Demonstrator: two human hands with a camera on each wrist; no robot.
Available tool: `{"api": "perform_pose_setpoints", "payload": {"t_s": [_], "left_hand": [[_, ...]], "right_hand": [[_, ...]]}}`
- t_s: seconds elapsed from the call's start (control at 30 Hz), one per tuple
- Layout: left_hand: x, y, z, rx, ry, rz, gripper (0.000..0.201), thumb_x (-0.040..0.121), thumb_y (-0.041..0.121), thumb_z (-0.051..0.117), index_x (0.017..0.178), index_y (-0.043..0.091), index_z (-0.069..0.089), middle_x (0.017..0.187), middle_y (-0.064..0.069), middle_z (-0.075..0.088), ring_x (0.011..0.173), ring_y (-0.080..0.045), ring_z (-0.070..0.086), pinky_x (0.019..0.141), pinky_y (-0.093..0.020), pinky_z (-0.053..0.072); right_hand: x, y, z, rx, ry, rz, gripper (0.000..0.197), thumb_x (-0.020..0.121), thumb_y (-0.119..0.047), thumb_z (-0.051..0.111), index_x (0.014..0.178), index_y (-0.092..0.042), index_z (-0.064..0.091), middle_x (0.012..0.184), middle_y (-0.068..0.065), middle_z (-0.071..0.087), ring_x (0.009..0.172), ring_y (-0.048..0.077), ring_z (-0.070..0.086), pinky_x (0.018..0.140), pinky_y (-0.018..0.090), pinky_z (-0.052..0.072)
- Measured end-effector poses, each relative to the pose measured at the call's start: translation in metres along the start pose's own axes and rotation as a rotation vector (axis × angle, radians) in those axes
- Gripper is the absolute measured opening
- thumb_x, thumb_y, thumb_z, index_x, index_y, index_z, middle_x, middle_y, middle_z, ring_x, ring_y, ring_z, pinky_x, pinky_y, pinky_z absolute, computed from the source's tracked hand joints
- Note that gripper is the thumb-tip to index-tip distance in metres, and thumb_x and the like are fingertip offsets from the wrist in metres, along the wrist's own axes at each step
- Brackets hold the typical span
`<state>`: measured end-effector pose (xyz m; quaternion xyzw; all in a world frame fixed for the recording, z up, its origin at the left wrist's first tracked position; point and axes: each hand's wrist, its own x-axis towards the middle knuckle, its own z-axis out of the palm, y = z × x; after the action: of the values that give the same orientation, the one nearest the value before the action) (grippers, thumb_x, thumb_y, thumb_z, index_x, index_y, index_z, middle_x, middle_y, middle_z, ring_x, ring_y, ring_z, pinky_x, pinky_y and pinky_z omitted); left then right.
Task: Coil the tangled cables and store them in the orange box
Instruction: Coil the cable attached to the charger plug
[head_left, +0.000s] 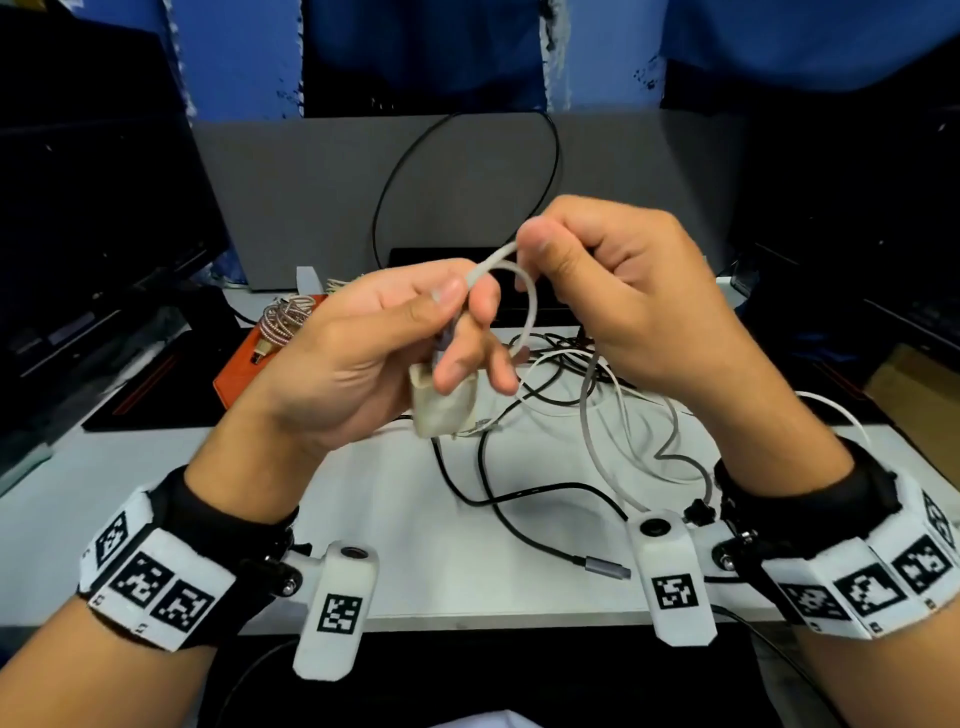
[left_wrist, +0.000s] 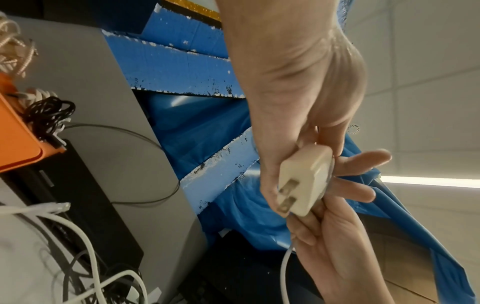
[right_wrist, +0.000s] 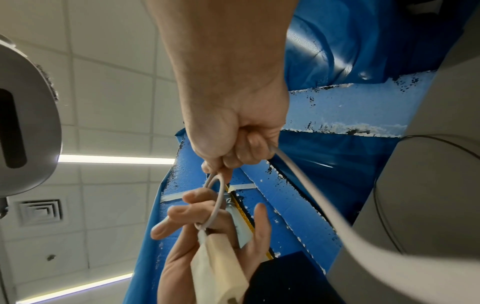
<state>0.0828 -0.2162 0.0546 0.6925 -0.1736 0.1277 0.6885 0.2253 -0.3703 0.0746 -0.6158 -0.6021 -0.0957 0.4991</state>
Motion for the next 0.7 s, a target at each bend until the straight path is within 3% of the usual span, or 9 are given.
{"api": "perform_pose_setpoints", "payload": {"t_s": [0.1, 0.17, 0.27, 0.33, 0.4, 0.47, 0.53, 0.6, 0.7], "left_hand": [[0.003, -0.001, 0.002, -0.07, 0.007, 0.048, 0.021, 0.103, 0.024, 0.046, 0.105, 0.014, 0.064, 0.063, 0.009, 0.059, 0.087, -0.019, 0.072, 0.109, -0.05, 0.047], [0.007, 0.002, 0.003, -0.11, 0.076, 0.092, 0.033, 0.103, 0.021, 0.038, 0.124, 0.004, 0.058, 0.062, 0.011, 0.058, 0.093, -0.017, 0.073, 0.117, -0.061, 0.033], [0.011, 0.004, 0.0, -0.112, 0.272, 0.163, 0.041, 0.106, 0.021, 0.032, 0.134, -0.006, 0.046, 0.071, 0.013, 0.063, 0.103, -0.012, 0.071, 0.117, -0.055, 0.038], [0.012, 0.002, -0.002, -0.058, 0.391, 0.191, 0.034, 0.109, 0.02, 0.033, 0.12, -0.003, 0.055, 0.091, 0.012, 0.069, 0.111, -0.013, 0.069, 0.117, -0.054, 0.038], [0.011, 0.0, -0.002, -0.023, 0.458, 0.173, 0.033, 0.109, 0.017, 0.036, 0.111, 0.004, 0.067, 0.099, 0.006, 0.071, 0.119, -0.02, 0.066, 0.113, -0.047, 0.044], [0.012, -0.001, 0.001, 0.192, 0.502, 0.156, 0.035, 0.109, 0.016, 0.039, 0.105, 0.013, 0.074, 0.104, 0.003, 0.076, 0.124, -0.023, 0.062, 0.1, -0.033, 0.05], [0.012, -0.006, 0.004, 0.498, 0.514, 0.134, 0.03, 0.11, 0.016, 0.04, 0.115, 0.023, 0.068, 0.105, 0.002, 0.078, 0.106, -0.017, 0.071, 0.086, -0.025, 0.053], [0.012, -0.014, 0.003, 0.758, 0.486, 0.115, 0.026, 0.111, 0.019, 0.04, 0.13, 0.023, 0.057, 0.103, 0.007, 0.078, 0.079, -0.014, 0.072, 0.077, -0.029, 0.056], [0.012, -0.018, -0.005, 0.914, 0.409, 0.042, 0.029, 0.108, 0.026, 0.041, 0.129, 0.019, 0.059, 0.099, 0.014, 0.076, 0.07, -0.012, 0.069, 0.08, -0.035, 0.057]], "right_hand": [[0.002, 0.009, -0.002, 0.067, 0.104, 0.054, 0.027, 0.109, -0.025, 0.051, 0.087, -0.019, 0.066, 0.055, -0.014, 0.047, 0.049, 0.004, 0.042, 0.053, 0.016, 0.031], [0.003, 0.017, -0.003, 0.1, 0.11, 0.119, 0.022, 0.11, -0.023, 0.048, 0.096, -0.023, 0.065, 0.057, -0.014, 0.046, 0.048, 0.004, 0.041, 0.049, 0.017, 0.034], [0.001, 0.024, -0.001, 0.086, -0.087, 0.25, 0.03, 0.111, -0.019, 0.043, 0.128, -0.034, 0.062, 0.065, -0.001, 0.045, 0.044, 0.009, 0.039, 0.04, 0.028, 0.044], [-0.001, 0.026, 0.006, 0.008, -0.283, 0.291, 0.044, 0.111, -0.019, 0.042, 0.142, -0.05, 0.051, 0.064, 0.002, 0.047, 0.043, 0.015, 0.042, 0.04, 0.03, 0.046], [-0.004, 0.026, 0.014, -0.134, -0.445, 0.269, 0.045, 0.11, -0.024, 0.043, 0.146, -0.05, 0.046, 0.061, -0.005, 0.051, 0.048, 0.016, 0.045, 0.05, 0.033, 0.047], [-0.008, 0.021, 0.02, -0.228, -0.567, 0.242, 0.034, 0.109, -0.03, 0.045, 0.142, -0.041, 0.051, 0.067, -0.004, 0.059, 0.061, 0.016, 0.056, 0.064, 0.036, 0.05], [-0.01, 0.014, 0.022, -0.301, -0.666, 0.22, 0.027, 0.109, -0.037, 0.045, 0.132, -0.033, 0.059, 0.076, -0.004, 0.063, 0.071, 0.009, 0.057, 0.069, 0.031, 0.048], [-0.01, 0.01, 0.019, -0.361, -0.702, 0.169, 0.027, 0.108, -0.04, 0.046, 0.12, -0.027, 0.066, 0.084, -0.005, 0.067, 0.079, 0.007, 0.058, 0.074, 0.032, 0.049], [-0.007, 0.005, 0.008, -0.393, -0.54, 0.095, 0.027, 0.103, -0.042, 0.055, 0.09, -0.023, 0.069, 0.067, -0.004, 0.06, 0.066, 0.011, 0.055, 0.065, 0.038, 0.046]]}}
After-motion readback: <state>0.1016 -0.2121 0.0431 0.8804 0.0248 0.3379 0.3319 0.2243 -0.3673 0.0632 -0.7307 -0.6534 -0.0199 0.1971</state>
